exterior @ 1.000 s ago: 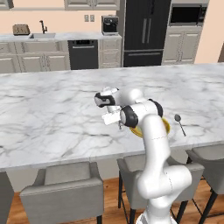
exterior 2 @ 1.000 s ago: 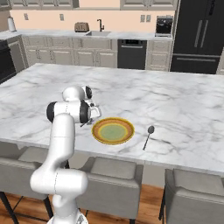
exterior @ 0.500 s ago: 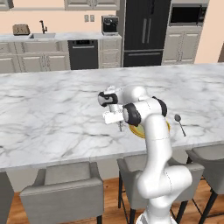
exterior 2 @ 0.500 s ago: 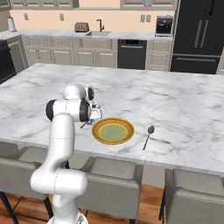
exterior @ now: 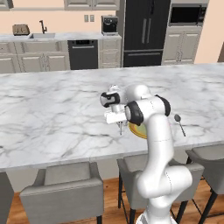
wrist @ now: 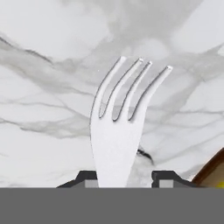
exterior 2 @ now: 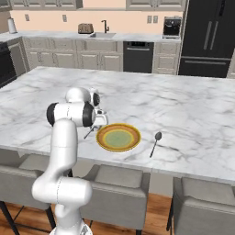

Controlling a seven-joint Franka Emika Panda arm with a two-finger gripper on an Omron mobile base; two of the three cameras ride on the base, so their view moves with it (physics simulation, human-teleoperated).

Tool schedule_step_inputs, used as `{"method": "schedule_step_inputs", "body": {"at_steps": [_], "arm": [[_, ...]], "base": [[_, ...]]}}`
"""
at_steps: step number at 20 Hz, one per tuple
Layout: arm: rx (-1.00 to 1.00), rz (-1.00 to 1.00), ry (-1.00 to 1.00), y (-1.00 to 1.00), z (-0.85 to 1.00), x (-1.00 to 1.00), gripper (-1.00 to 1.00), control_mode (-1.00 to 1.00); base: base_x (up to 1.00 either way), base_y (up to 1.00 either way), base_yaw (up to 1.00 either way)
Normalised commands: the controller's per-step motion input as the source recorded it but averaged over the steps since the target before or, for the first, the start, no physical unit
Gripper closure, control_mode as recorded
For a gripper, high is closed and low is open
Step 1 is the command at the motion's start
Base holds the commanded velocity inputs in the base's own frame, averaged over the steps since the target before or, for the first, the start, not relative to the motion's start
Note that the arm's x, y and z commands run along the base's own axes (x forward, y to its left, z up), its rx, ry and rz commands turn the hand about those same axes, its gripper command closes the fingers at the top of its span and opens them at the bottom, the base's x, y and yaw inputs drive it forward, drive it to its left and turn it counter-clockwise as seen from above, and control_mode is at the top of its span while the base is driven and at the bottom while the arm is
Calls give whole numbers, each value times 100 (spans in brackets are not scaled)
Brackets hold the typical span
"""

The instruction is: Take the fork and place it on the left side of the plate. Then take the spoon and place it on the right side of the plate. Make sure they're directly next to the plate.

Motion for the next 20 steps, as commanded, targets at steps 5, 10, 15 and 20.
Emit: {"method": "schedule_step_inputs", "body": {"at_steps": [5, 10, 15, 20], "arm": [[2, 0, -1, 24, -22, -15, -100, -100], [-1, 0, -3, 36, -6, -4, -100, -100], [-7, 0, -8, 31, 5, -5, -100, -100], [-9, 0, -3, 3, 1, -27, -100, -100]], "base": [[0, 0, 0], [0, 0, 0], [0, 0, 0], [0, 0, 0]]}}
